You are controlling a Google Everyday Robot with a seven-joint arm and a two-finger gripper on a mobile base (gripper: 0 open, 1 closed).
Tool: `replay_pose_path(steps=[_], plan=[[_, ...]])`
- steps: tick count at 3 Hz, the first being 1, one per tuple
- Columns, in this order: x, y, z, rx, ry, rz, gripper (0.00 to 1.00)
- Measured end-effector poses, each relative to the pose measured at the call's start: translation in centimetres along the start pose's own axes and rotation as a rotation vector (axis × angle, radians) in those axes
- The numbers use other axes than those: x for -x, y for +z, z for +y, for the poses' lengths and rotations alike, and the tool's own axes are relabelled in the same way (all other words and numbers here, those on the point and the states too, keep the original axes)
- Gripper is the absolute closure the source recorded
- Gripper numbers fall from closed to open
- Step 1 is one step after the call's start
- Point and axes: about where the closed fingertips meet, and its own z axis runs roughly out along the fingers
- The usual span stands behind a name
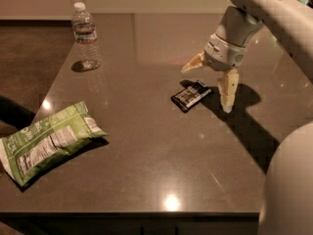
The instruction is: Move rxbar chocolate near water bottle
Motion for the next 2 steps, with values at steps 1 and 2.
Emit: replay_pose_path(steps=[1, 2], plan=[[0.41, 0.07, -0.87, 0.0, -0.009, -0.003, 0.18], [0.18, 0.47, -1.29, 0.014, -0.007, 0.01, 0.49]])
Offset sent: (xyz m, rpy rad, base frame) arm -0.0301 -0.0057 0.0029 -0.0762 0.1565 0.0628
